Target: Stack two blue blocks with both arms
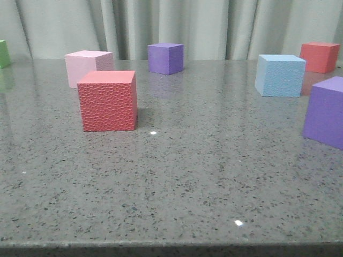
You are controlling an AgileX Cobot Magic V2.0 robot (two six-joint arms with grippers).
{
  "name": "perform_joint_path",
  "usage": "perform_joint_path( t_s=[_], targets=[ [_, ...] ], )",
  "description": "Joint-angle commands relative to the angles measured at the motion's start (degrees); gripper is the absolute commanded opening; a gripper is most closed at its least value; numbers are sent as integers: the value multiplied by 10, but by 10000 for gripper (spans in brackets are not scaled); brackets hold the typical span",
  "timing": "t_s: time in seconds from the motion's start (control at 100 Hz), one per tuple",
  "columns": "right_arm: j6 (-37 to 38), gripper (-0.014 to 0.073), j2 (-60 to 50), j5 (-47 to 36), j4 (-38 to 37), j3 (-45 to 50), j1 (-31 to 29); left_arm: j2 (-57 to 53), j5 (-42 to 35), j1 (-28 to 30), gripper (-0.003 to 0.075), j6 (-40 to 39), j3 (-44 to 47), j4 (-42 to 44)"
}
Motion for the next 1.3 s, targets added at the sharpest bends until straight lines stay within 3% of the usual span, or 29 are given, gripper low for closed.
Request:
perform_joint_path(
  t_s=[0.0, 0.93, 1.05, 1.29],
  targets=[
    [2, -112, -7, -44, -4, -10, -3, -19, -48, -1, -18, -2, 1, -5],
    [2, -112, -6, -43, -4, -12, -3, -19, -74, -1, -19, -2, -1, -10],
    [2, -112, 4, 10, -4, -35, -3, -16, -89, -1, -19, -2, -25, -10],
    [2, -104, 88, 127, -4, -151, -3, 54, -25, -1, -19, -2, -146, -10]
  ],
)
